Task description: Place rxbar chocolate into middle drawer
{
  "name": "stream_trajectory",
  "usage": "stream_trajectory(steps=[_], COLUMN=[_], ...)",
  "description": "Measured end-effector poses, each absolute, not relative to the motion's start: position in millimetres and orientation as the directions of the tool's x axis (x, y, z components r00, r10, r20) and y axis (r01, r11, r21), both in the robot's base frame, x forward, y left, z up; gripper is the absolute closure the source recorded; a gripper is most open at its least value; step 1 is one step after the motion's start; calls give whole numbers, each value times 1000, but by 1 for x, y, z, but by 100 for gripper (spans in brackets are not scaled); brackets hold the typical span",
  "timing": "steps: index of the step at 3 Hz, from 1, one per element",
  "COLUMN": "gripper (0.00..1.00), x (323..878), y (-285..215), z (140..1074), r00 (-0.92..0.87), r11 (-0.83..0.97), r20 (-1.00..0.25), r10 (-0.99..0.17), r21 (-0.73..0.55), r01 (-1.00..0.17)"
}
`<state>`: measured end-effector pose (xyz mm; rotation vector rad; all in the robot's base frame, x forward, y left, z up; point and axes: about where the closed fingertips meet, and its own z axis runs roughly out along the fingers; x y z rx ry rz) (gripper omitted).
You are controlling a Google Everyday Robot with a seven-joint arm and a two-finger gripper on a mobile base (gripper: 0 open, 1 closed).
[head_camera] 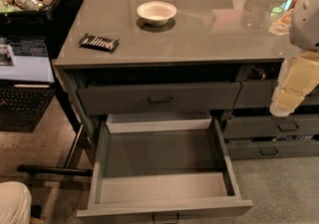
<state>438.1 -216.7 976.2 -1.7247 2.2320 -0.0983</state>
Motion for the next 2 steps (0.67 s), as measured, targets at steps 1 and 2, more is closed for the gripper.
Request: stream_trajectory(steps=[1,2], gripper=[0,0], x=[438,444], y=[-217,-216], z=[976,977], r00=[-222,-258], r11=[270,328], r20=[-207,-282], r10=[-953,-924], r21=[-245,-239], r01=[-931,-914])
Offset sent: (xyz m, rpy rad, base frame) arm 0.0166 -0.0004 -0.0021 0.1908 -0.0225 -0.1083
